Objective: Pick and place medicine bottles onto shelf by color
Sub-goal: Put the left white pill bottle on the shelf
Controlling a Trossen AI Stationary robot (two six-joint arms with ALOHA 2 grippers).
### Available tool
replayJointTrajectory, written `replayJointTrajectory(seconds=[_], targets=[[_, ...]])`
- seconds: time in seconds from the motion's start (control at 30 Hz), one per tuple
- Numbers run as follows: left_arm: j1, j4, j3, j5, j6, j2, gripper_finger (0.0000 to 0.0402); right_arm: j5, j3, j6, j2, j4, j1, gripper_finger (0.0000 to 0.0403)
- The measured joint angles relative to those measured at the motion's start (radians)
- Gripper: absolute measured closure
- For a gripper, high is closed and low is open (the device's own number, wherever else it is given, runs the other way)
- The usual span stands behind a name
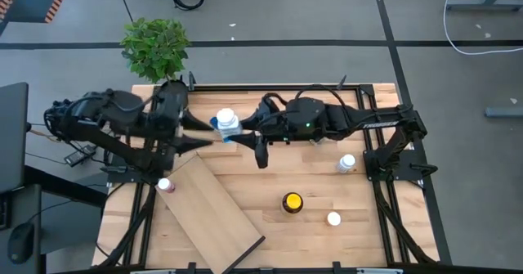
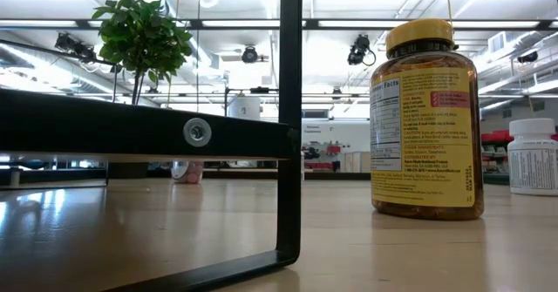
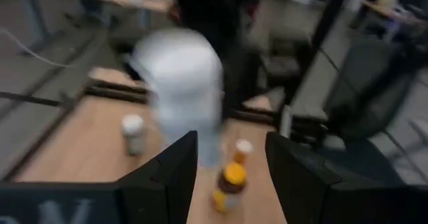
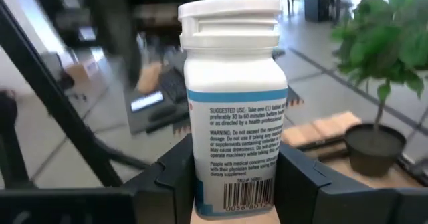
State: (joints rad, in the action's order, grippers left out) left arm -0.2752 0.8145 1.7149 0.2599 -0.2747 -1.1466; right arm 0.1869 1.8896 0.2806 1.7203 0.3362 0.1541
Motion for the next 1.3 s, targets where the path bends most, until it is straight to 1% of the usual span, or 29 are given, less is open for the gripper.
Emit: replayJointTrajectory(seconds=[0.1, 0.2, 0.3, 0.4, 0.5, 0.63, 0.77, 0.83, 0.93, 1.13, 1.3], targets=[[0.000, -0.061, 0.004, 0.069, 0.064, 0.030, 0.0208, -0.006, -0.001, 0.000, 0.000, 0.102, 0.001, 0.0243], [-0.001, -0.059, 0.004, 0.083, 0.157, 0.029, 0.0195, -0.010, -0.001, 0.000, 0.000, 0.164, 0.001, 0.0243], [-0.001, -0.023, 0.001, 0.089, 0.247, 0.010, 0.0177, -0.014, -0.001, -0.002, 0.000, 0.198, 0.000, 0.0243], [-0.001, 0.037, 0.001, 0.091, 0.290, -0.017, 0.0153, -0.036, -0.001, -0.022, 0.000, 0.215, 0.001, 0.0243], [0.011, 0.089, 0.001, 0.092, 0.283, -0.056, 0.0126, -0.043, -0.001, -0.030, 0.000, 0.248, 0.001, 0.0243], [0.035, 0.072, 0.000, 0.086, 0.212, -0.097, 0.0093, -0.043, -0.001, -0.040, 0.000, 0.300, 0.001, 0.0243], [0.071, 0.071, 0.001, -0.007, 0.157, -0.115, 0.0073, -0.046, -0.001, -0.064, 0.000, 0.346, 0.001, 0.0242], [0.089, 0.094, 0.001, -0.061, 0.130, -0.134, 0.0068, -0.046, -0.001, -0.072, 0.000, 0.356, 0.001, 0.0242], [0.106, 0.099, 0.001, -0.106, 0.106, -0.157, 0.0069, -0.047, -0.001, -0.078, 0.000, 0.352, -0.006, 0.0242], [0.116, 0.040, 0.001, -0.112, 0.103, -0.199, 0.0071, -0.053, 0.000, -0.087, 0.000, 0.352, -0.013, 0.0242], [0.117, 0.056, 0.001, -0.111, 0.104, -0.214, 0.0075, -0.054, 0.000, -0.087, 0.000, 0.363, -0.015, 0.0242]])
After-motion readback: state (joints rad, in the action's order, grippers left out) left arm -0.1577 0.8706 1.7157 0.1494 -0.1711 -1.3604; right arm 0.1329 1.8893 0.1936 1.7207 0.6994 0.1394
